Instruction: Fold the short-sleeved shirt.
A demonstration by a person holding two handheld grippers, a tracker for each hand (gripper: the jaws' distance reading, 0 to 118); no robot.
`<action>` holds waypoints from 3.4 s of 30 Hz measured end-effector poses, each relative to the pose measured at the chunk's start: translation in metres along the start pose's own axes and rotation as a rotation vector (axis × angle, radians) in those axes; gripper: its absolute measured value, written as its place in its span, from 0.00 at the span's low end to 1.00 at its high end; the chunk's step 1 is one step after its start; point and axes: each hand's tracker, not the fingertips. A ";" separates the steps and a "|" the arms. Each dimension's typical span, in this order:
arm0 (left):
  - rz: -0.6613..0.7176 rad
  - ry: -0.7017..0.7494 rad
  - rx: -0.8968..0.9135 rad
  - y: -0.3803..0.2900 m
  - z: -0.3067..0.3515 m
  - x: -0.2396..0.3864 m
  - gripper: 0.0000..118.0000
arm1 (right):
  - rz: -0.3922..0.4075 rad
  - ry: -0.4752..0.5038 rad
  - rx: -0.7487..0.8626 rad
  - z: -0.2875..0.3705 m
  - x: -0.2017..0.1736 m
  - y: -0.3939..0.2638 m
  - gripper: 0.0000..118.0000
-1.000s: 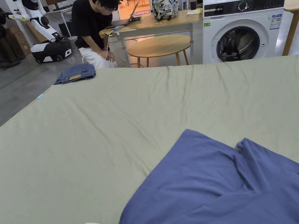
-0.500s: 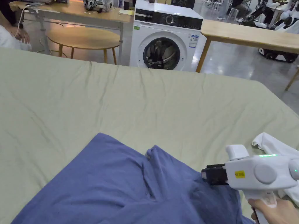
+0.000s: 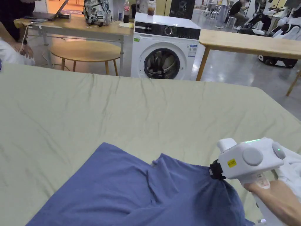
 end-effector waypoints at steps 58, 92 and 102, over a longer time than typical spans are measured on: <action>-0.449 0.074 0.511 0.410 -0.028 0.103 0.02 | -0.112 -0.178 0.828 0.180 0.006 0.224 0.00; -0.380 0.168 0.440 -0.015 0.076 0.018 0.40 | -0.341 -0.217 0.478 0.135 -0.079 -0.285 0.56; -0.396 0.039 0.641 0.009 0.116 0.069 0.38 | -0.224 -0.075 0.625 0.153 -0.123 -0.233 0.44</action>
